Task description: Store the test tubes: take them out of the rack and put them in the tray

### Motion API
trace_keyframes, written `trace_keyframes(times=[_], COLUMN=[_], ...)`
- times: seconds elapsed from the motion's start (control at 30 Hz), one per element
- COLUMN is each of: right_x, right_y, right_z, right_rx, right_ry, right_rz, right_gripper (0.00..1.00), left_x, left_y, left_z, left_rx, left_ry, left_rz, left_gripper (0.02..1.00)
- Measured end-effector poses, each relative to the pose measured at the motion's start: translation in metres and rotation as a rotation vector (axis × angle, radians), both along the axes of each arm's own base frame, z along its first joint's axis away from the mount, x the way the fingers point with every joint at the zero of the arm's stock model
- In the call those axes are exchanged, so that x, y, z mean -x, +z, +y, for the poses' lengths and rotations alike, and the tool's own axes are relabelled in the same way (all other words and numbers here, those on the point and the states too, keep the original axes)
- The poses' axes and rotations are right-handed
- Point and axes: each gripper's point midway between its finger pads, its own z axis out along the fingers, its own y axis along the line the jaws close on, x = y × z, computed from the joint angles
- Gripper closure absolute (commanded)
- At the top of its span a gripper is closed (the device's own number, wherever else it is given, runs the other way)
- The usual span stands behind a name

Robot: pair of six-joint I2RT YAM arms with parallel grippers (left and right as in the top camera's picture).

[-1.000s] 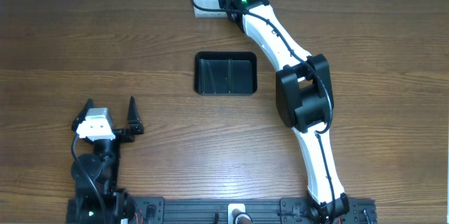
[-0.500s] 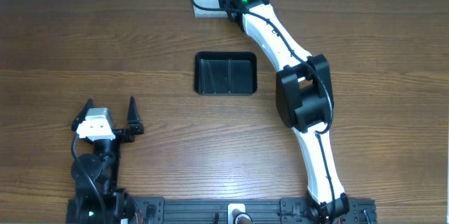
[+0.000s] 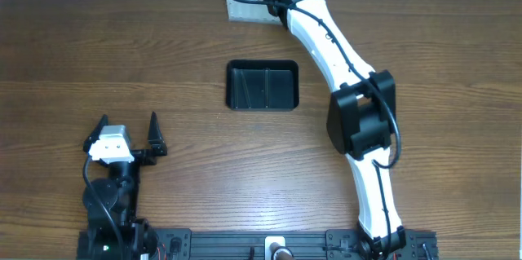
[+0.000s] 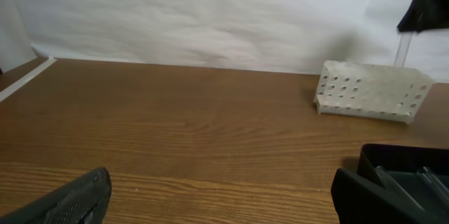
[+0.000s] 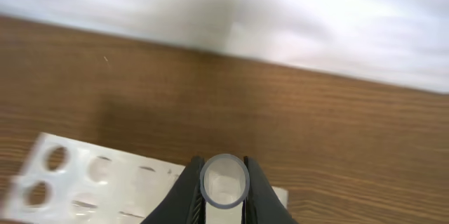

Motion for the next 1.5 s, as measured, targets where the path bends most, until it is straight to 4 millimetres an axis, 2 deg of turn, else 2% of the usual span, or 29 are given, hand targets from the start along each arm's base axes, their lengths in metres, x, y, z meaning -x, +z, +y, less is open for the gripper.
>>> trace_keyframes(times=[0.27,0.4,0.5,0.63,0.73,0.87,1.17,1.5], right_x=[0.023,0.049,0.075,0.105,0.130,0.152,0.174,0.193], right_y=[0.069,0.087,0.086,0.069,0.048,0.026,-0.034,-0.068], right_z=[-0.006,-0.009,-0.013,-0.014,-0.015,-0.016,0.001,0.008], right_rx=[-0.026,-0.046,-0.085,-0.137,-0.151,-0.149,-0.160,-0.178], right_ry=[0.005,-0.008,-0.030,-0.057,-0.087,-0.107,-0.110,-0.132], right_rz=[-0.056,-0.010,0.080,0.232,0.368,0.496,0.723,0.880], right_gripper=[0.945,0.941,0.958,0.972,0.961,0.961,0.961,0.958], left_x=[0.000,0.000,0.000,0.000,0.000,0.000,0.000,0.000], left_y=[0.000,0.000,0.000,0.000,0.000,0.000,0.000,0.000], left_z=[0.000,0.000,0.000,0.000,0.000,0.000,0.000,0.000], left_rx=[0.000,0.000,0.000,0.000,0.000,0.000,0.000,0.000], left_ry=[0.000,0.000,0.000,0.000,0.000,0.000,0.000,0.000], left_rz=[0.000,-0.001,0.000,0.000,0.000,0.000,0.000,-0.001], left_gripper=[0.020,0.020,0.020,0.023,0.020,0.020,0.020,0.020])
